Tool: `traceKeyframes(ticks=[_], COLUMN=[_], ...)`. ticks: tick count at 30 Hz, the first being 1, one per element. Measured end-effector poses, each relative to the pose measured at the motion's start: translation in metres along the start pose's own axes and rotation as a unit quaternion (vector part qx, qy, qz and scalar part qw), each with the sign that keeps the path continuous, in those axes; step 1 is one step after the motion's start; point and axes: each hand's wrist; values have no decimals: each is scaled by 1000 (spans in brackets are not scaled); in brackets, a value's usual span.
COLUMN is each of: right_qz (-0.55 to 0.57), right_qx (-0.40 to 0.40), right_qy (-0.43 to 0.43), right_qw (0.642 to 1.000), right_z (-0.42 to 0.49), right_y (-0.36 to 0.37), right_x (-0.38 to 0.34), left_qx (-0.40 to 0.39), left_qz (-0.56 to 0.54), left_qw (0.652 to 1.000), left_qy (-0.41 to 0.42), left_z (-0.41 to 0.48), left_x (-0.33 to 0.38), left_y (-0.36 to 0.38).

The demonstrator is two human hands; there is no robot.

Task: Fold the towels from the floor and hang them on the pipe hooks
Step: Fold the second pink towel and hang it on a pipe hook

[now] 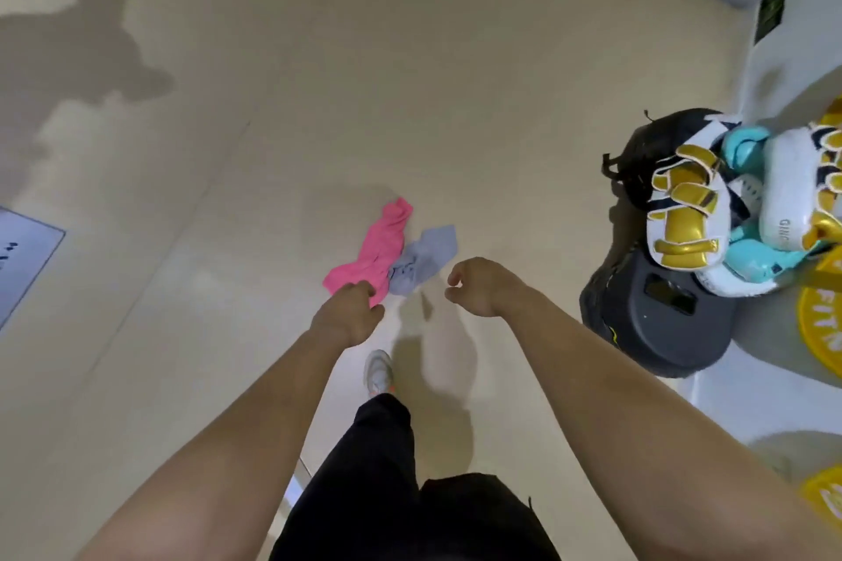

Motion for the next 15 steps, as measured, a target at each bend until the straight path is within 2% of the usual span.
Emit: traceKeyframes(ticks=[7,9,15], right_qz=[-22,-32,-96], right_qx=[-29,-20,-85], right_qy=[-58,-75,-94], right_qw=[998,996,987], right_z=[124,163,290], right_y=[-37,-39,-28], right_x=[-46,-40,-2], left_qx=[21,25,32], left_qz=[-54,-71,-123], left_qw=[995,992,969], left_qy=[-78,-104,-211], left_z=[96,123,199], left_x=[-27,-30,-30], left_y=[-27,-23,20])
Point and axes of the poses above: each hand's wrist, its own z-axis towards the middle knuckle, its own y-axis out of the palm, x = y × z, and after that the axes turned 8 degrees about x, right-handed
